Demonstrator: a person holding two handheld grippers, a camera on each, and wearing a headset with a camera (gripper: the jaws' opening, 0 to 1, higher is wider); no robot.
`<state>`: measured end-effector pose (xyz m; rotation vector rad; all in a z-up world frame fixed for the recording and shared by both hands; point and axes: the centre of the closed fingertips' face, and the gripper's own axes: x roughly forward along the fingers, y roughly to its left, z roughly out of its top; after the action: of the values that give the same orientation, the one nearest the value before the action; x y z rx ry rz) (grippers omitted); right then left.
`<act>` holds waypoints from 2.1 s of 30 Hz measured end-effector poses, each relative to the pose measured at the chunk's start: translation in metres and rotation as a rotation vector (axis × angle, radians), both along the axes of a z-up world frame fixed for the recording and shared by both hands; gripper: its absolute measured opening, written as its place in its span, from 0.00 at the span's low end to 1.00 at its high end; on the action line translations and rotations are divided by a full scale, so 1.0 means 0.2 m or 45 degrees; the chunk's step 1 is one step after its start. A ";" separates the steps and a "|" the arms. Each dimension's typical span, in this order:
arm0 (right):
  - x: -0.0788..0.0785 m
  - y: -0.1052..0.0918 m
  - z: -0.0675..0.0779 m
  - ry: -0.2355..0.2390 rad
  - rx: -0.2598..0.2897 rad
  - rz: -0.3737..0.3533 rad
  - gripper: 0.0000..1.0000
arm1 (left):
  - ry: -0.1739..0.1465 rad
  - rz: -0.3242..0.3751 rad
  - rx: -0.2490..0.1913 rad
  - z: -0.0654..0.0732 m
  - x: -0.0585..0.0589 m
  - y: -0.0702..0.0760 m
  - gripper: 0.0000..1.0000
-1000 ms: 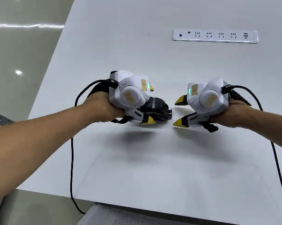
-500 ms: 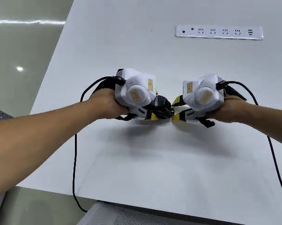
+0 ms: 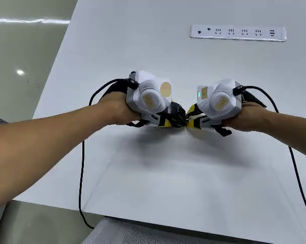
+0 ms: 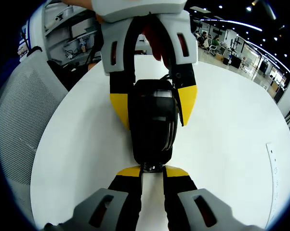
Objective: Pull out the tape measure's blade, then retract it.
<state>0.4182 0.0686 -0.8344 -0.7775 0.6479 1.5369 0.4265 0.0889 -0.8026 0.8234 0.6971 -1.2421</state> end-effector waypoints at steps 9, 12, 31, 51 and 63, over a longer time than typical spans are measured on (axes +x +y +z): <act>-0.02 0.00 0.00 -0.018 0.008 0.024 0.11 | 0.006 -0.053 0.009 0.00 -0.01 0.00 0.34; -0.02 0.00 0.01 -0.054 0.001 0.045 0.10 | 0.002 -0.054 0.010 0.00 -0.01 0.00 0.33; -0.03 -0.05 0.00 -0.093 0.008 0.063 0.08 | 0.005 -0.061 0.050 -0.02 -0.01 0.01 0.32; 0.01 -0.20 0.00 -0.050 0.006 -0.053 0.08 | 0.023 -0.010 0.050 -0.01 -0.01 0.01 0.32; 0.02 -0.36 0.03 0.001 0.010 -0.128 0.00 | 0.025 -0.050 0.057 -0.03 -0.02 -0.01 0.32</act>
<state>0.4230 -0.0035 -0.8282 -0.7282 0.6713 1.4472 0.4219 0.0862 -0.8079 0.8662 0.7298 -1.2751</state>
